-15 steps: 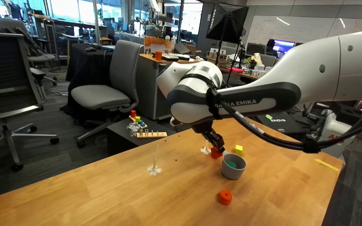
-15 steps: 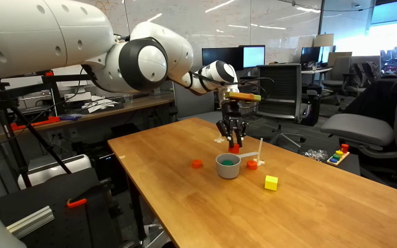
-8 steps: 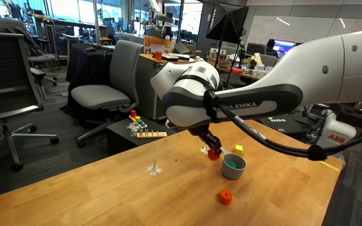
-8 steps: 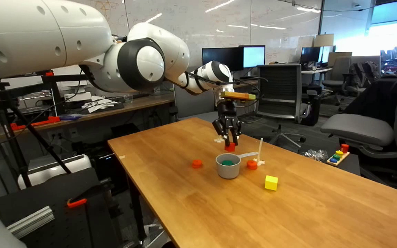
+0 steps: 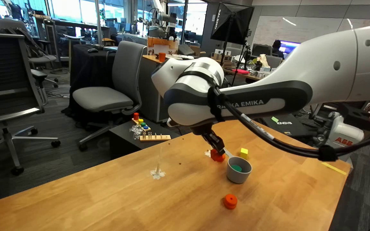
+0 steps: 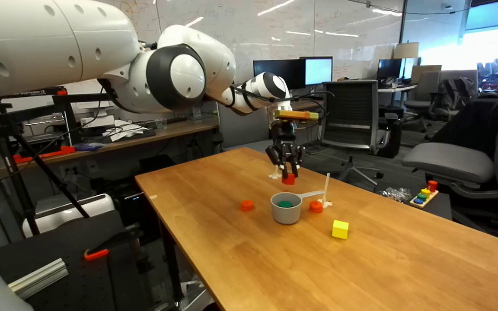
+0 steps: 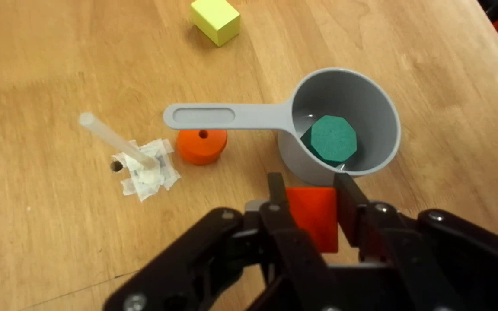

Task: Put the green, orange and yellow b=objects and put them in the pot

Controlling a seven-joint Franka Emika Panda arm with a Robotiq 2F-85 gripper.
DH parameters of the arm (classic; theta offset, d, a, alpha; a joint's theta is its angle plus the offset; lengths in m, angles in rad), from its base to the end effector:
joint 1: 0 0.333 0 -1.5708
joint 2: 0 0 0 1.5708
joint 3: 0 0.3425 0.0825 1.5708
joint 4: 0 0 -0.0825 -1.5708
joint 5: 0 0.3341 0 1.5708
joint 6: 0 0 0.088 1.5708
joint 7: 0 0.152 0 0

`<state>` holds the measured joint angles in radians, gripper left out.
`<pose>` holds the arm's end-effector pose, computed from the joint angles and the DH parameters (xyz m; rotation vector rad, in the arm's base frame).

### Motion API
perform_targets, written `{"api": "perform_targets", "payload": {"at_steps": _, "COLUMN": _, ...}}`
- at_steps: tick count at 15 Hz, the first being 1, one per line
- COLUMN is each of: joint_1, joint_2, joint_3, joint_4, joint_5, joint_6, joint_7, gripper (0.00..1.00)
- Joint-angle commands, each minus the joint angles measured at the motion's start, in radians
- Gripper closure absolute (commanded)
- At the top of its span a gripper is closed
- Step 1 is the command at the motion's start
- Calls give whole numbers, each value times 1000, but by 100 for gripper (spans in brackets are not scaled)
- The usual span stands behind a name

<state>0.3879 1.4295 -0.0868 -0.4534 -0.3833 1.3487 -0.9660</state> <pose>0.6775 0.1796 0.1180 2.1207 1.6734 -0.9070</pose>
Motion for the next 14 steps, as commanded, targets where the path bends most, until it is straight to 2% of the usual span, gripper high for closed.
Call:
{"api": "perform_targets", "payload": {"at_steps": 1, "joint_1": 10, "joint_2": -40, "joint_3": -20, "joint_4": -16, "joint_5": -11, "joint_6": 1, "joint_7": 18, "gripper": 90}}
{"api": "perform_targets", "payload": {"at_steps": 8, "joint_1": -10, "joint_2": -69, "joint_3": -22, "joint_4": -26, "joint_5": -2, "joint_6": -24, "joint_7": 31, "gripper": 90}}
{"api": "perform_targets", "payload": {"at_steps": 14, "joint_1": -60, "joint_2": -44, "joint_3": -18, "joint_4": -1, "joint_5": 9, "joint_6": -128, "joint_7": 44, "gripper": 90}}
